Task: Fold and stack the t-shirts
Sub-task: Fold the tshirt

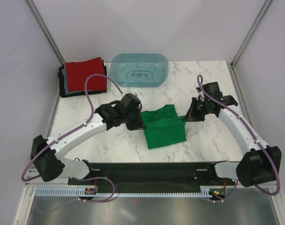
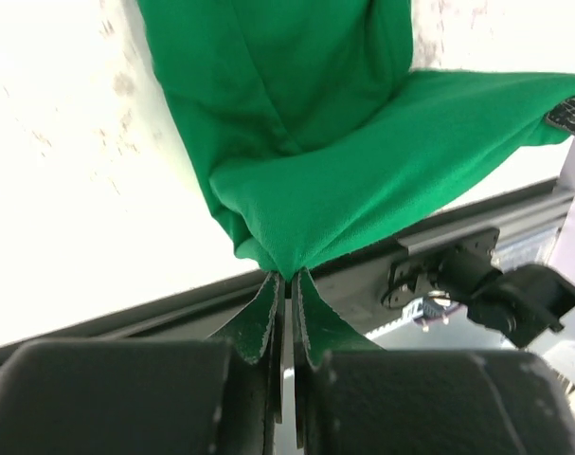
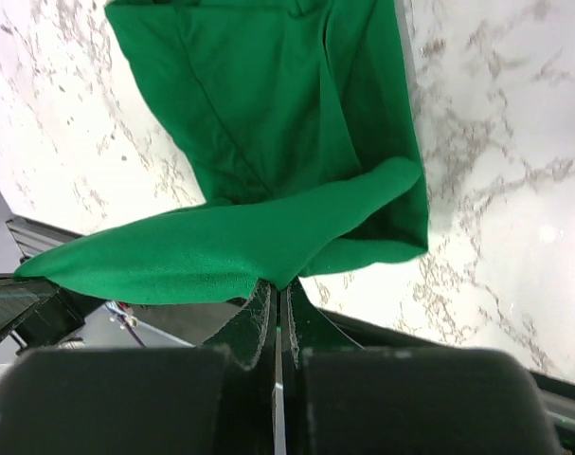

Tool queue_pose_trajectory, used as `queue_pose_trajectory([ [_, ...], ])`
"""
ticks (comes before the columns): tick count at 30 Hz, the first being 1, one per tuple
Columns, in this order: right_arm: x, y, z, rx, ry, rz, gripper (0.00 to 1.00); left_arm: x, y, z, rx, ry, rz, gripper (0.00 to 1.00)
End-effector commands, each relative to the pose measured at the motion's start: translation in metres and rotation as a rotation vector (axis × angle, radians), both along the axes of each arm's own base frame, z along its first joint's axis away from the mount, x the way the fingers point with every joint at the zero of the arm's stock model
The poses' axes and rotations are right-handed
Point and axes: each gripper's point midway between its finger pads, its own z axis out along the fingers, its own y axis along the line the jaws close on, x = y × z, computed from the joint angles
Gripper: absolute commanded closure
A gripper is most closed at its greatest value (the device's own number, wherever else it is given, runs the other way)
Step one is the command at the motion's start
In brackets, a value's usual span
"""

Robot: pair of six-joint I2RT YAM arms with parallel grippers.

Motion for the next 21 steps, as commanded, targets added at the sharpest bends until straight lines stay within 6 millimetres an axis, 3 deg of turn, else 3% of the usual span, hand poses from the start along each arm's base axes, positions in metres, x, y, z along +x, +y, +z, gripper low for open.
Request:
queue_pose_trajectory([
  [1, 0.044, -0.003, 0.013, -0.037, -0.118, -0.009, 1.0, 0.021, 0.002, 0.009, 0.018, -0.042, -0.07, 0.93],
  [7, 0.084, 0.007, -0.008, -0.033, -0.077, -0.007, 1.0, 0.068, 0.006, 0.003, 0.046, -0.042, -0.063, 0.93],
  [8, 0.089, 0.009, -0.019, -0.035, -0.048, -0.003, 1.0, 0.078, 0.01, -0.008, 0.068, -0.022, -0.049, 0.93],
  [10, 0.107, 0.012, -0.018, -0.03, -0.066, -0.01, 1.0, 0.096, 0.017, -0.014, 0.086, -0.019, -0.035, 0.92],
  [11, 0.114, 0.013, -0.031, -0.038, -0.035, -0.009, 1.0, 0.102, 0.019, -0.018, 0.096, -0.013, -0.03, 0.92],
  [12, 0.126, 0.015, -0.028, -0.033, -0.054, -0.014, 1.0, 0.109, 0.02, -0.035, 0.121, 0.02, -0.03, 0.92],
  [13, 0.133, 0.017, -0.03, -0.033, -0.053, -0.012, 1.0, 0.119, 0.02, -0.036, 0.13, 0.012, -0.033, 0.92],
  [14, 0.139, 0.017, -0.045, -0.04, -0.018, -0.015, 1.0, 0.128, 0.026, -0.044, 0.14, 0.027, -0.018, 0.92],
  [16, 0.157, 0.02, -0.047, -0.043, -0.031, -0.021, 1.0, 0.147, 0.024, -0.066, 0.155, 0.064, -0.029, 0.9],
  [17, 0.164, 0.022, -0.061, -0.045, -0.006, -0.021, 1.0, 0.158, 0.028, -0.072, 0.153, 0.076, -0.019, 0.89],
  [19, 0.181, 0.025, -0.062, -0.041, -0.02, -0.019, 0.8, 0.18, 0.03, -0.092, 0.153, 0.111, -0.02, 0.79],
  [20, 0.186, 0.026, -0.075, -0.049, 0.007, -0.02, 0.64, 0.188, 0.029, -0.096, 0.138, 0.121, -0.022, 0.72],
  [21, 0.199, 0.024, -0.069, -0.062, -0.024, -0.029, 0.28, 0.204, 0.025, -0.09, 0.113, 0.104, -0.025, 0.63],
])
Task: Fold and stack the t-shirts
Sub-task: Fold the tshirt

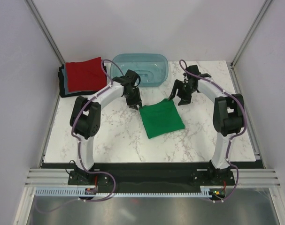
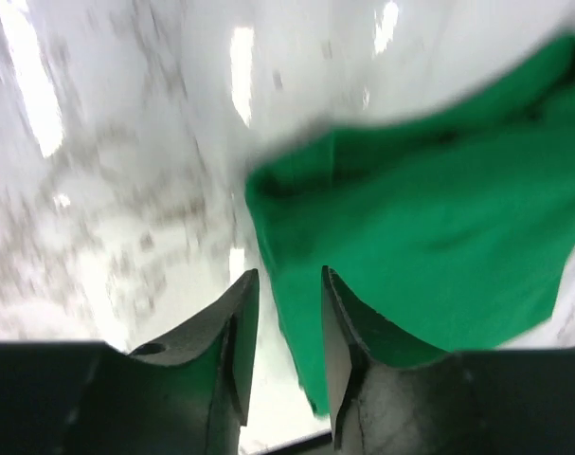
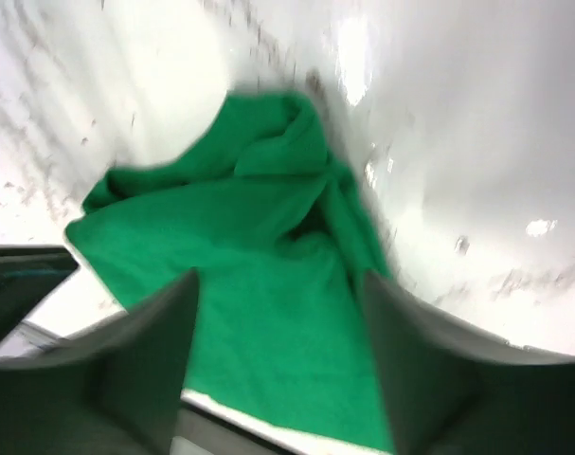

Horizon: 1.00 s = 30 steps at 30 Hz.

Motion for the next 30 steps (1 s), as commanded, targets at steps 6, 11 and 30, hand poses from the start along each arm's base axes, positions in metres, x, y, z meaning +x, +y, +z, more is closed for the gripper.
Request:
queue_pose_trajectory([
  [6, 0.047, -0.013, 0.047, -0.12, -0.189, -0.012, 0.02, 0.061, 0.012, 0.036, -0.022, -0.089, -0.044, 0.43],
  [11, 0.006, -0.024, 0.085, -0.142, -0.281, -0.012, 0.02, 0.048, 0.032, 0.051, 0.009, -0.203, -0.003, 0.41],
  [30, -0.158, -0.039, 0.0, -0.109, -0.135, 0.102, 0.02, 0.024, -0.006, -0.01, -0.228, -0.316, -0.03, 0.37],
])
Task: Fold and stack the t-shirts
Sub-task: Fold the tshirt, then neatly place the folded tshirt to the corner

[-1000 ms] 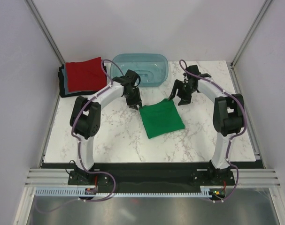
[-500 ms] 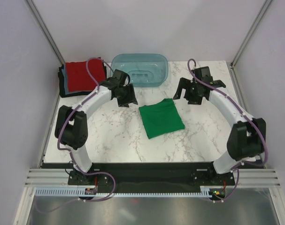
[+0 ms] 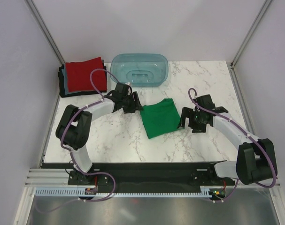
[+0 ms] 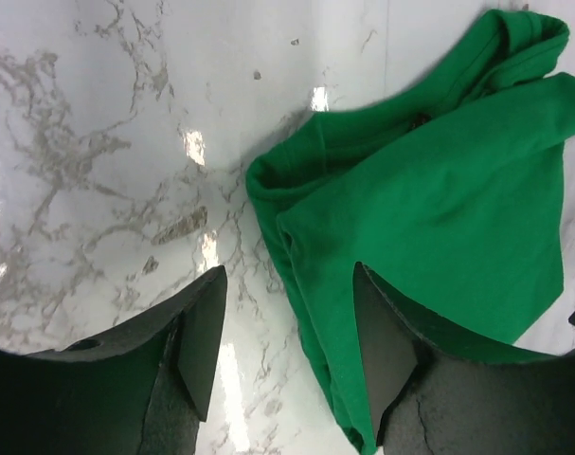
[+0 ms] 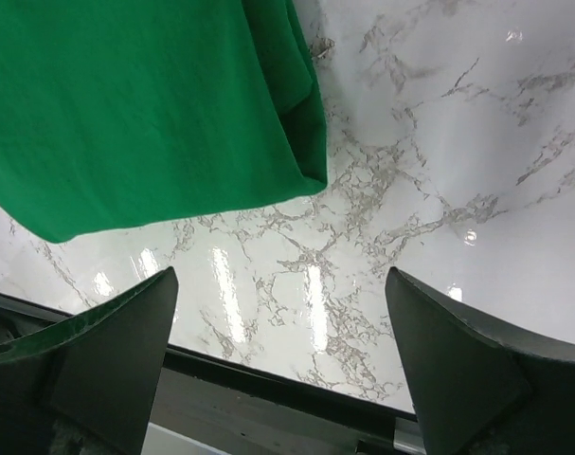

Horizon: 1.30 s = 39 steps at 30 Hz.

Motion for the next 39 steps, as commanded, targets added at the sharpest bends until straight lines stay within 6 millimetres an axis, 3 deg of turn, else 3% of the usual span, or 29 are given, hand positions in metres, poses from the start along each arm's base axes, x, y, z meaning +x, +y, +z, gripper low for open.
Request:
queue_pose_trajectory([
  [1, 0.003, 0.003, 0.007, 0.008, -0.056, 0.039, 0.02, 0.023, -0.017, 0.003, -0.071, -0.047, 0.003, 0.38],
  [4, 0.003, 0.002, 0.005, 0.003, -0.047, 0.041, 0.02, 0.027, -0.022, -0.021, -0.066, 0.004, 0.001, 0.43],
  [11, -0.002, 0.005, -0.006, 0.006, -0.007, 0.056, 0.02, 0.03, -0.027, -0.039, -0.069, 0.043, 0.001, 0.56],
  [12, -0.002, 0.006, -0.006, 0.009, -0.006, 0.057, 0.02, 0.032, -0.029, -0.04, -0.071, 0.044, -0.004, 0.67],
  [14, -0.002, 0.006, -0.005, 0.011, -0.008, 0.058, 0.02, 0.036, -0.034, -0.036, -0.091, 0.037, -0.022, 0.79],
  [15, -0.003, 0.007, -0.004, 0.012, -0.009, 0.061, 0.02, 0.036, -0.037, -0.037, -0.095, 0.04, -0.036, 0.92],
  [17, -0.004, 0.007, -0.003, 0.017, -0.011, 0.063, 0.02, 0.041, -0.037, -0.029, -0.096, 0.017, -0.047, 0.98],
  [20, -0.008, 0.01, 0.001, 0.043, -0.014, 0.068, 0.02, 0.048, -0.032, 0.0, -0.086, -0.04, -0.066, 0.98],
  [23, -0.01, 0.014, 0.008, 0.07, -0.032, 0.074, 0.02, 0.054, -0.013, 0.032, -0.061, -0.091, -0.053, 0.98],
  [25, -0.011, 0.015, 0.014, 0.079, -0.05, 0.079, 0.02, 0.056, 0.006, 0.04, -0.01, -0.102, -0.042, 0.98],
  [26, -0.011, 0.016, 0.016, 0.086, -0.054, 0.078, 0.02, 0.06, 0.01, 0.057, -0.004, -0.14, -0.039, 0.98],
  [28, -0.011, 0.017, 0.021, 0.095, -0.071, 0.08, 0.02, 0.062, 0.03, 0.066, 0.045, -0.147, -0.026, 0.98],
  [29, -0.012, 0.017, 0.023, 0.099, -0.076, 0.083, 0.02, 0.068, 0.036, 0.083, 0.05, -0.179, -0.016, 0.98],
  [31, -0.013, 0.017, 0.025, 0.101, -0.085, 0.089, 0.02, 0.07, 0.055, 0.094, 0.09, -0.184, 0.001, 0.98],
  [32, -0.015, 0.019, 0.028, 0.114, -0.087, 0.094, 0.02, 0.08, 0.08, 0.129, 0.141, -0.263, 0.039, 0.98],
  [33, -0.015, 0.019, 0.029, 0.114, -0.09, 0.094, 0.02, 0.08, 0.08, 0.129, 0.141, -0.264, 0.04, 0.98],
  [37, -0.016, 0.02, 0.031, 0.122, -0.103, 0.101, 0.02, 0.087, 0.103, 0.173, 0.179, -0.351, 0.056, 0.98],
  [39, -0.017, 0.021, 0.031, 0.129, -0.101, 0.101, 0.02, 0.091, 0.115, 0.184, 0.202, -0.36, 0.072, 0.98],
])
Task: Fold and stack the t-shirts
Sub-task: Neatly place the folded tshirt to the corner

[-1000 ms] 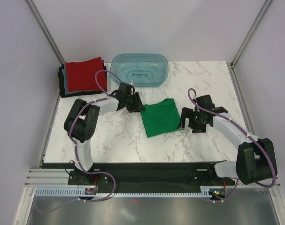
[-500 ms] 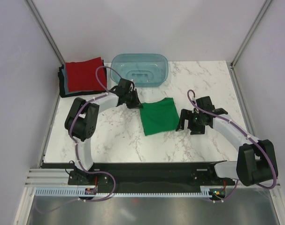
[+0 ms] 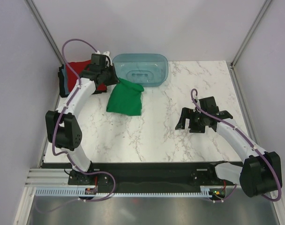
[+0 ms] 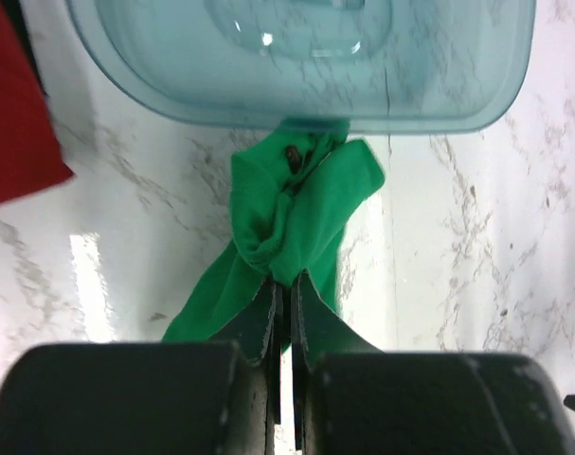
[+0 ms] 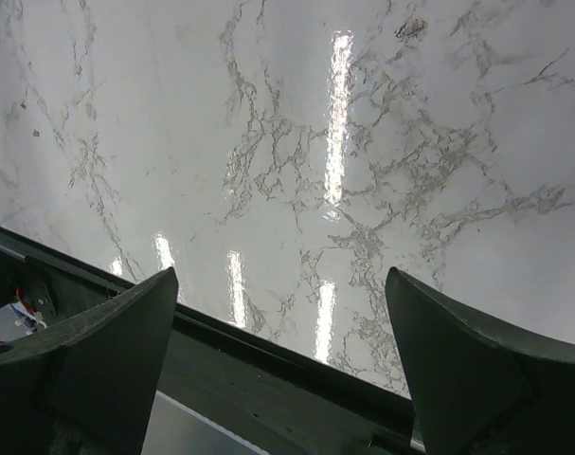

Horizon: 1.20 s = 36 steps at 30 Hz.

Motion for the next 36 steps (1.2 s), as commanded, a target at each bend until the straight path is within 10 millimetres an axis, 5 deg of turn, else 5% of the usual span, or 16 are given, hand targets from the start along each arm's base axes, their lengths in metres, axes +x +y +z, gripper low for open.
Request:
queue_pose_trajectory([
  [1, -0.002, 0.006, 0.006, 0.032, -0.023, 0.023, 0.02, 0.007, 0.025, 0.068, 0.079, -0.147, -0.002, 0.98],
  [16, -0.003, 0.011, 0.008, 0.063, -0.019, 0.041, 0.02, 0.023, 0.083, 0.153, 0.132, -0.311, 0.18, 0.98],
  [28, -0.004, 0.012, -0.001, 0.065, 0.001, 0.042, 0.02, 0.049, 0.13, 0.183, 0.149, -0.36, 0.261, 0.98],
  [36, -0.003, 0.013, -0.006, 0.066, 0.021, 0.045, 0.02, 0.071, 0.155, 0.176, 0.157, -0.351, 0.275, 0.98],
])
